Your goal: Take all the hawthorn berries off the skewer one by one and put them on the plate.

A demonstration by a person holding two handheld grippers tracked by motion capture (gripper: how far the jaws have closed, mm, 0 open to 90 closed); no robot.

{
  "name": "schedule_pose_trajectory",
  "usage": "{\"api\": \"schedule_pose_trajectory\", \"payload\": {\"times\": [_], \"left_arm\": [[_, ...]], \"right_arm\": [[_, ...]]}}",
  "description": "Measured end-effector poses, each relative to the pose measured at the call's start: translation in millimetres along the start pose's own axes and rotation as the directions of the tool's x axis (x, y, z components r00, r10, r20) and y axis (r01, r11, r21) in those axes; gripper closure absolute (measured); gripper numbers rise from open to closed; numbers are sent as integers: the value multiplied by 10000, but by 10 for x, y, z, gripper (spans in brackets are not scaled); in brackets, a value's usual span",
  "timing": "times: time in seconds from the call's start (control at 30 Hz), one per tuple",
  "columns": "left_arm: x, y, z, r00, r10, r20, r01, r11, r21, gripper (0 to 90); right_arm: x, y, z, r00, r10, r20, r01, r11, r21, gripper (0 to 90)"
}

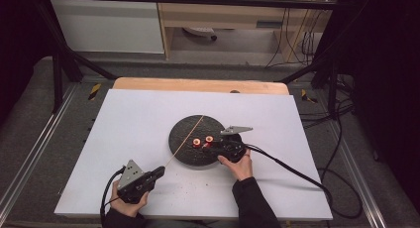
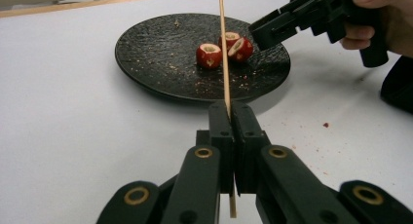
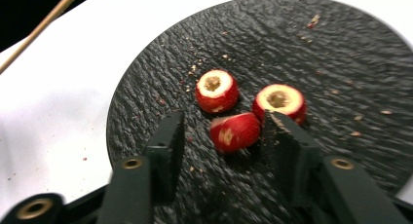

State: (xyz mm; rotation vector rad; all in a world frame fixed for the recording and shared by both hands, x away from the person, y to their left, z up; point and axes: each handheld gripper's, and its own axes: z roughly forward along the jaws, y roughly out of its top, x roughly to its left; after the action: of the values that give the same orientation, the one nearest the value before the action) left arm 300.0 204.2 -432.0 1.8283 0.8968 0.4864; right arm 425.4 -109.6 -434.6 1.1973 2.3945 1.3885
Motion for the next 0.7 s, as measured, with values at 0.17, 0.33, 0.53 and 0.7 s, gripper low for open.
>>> {"api": "schedule_pose_trajectory", "payload": {"times": [0.17, 0.33, 0.53, 0.7], "left_arm": [[-2, -1, 6, 10000, -49, -23, 49, 10000, 54, 882], [2, 7, 12, 10000, 5, -74, -3, 9999, 168, 882], [24, 32, 30, 9999, 22, -110, -17, 9992, 407, 882], [43, 69, 60, 9999, -53, -100, 59, 9983, 587, 881]], "right_arm": [[-53, -31, -147, 9999, -94, 120, 95, 9999, -141, 367], [-119, -93, -302, 9988, -350, 337, 358, 9991, -238, 225], [-181, -232, -476, 9954, -728, 616, 747, 9968, -282, 89], [-266, -384, -622, 9919, -929, 872, 945, 9954, -146, 43]]}}
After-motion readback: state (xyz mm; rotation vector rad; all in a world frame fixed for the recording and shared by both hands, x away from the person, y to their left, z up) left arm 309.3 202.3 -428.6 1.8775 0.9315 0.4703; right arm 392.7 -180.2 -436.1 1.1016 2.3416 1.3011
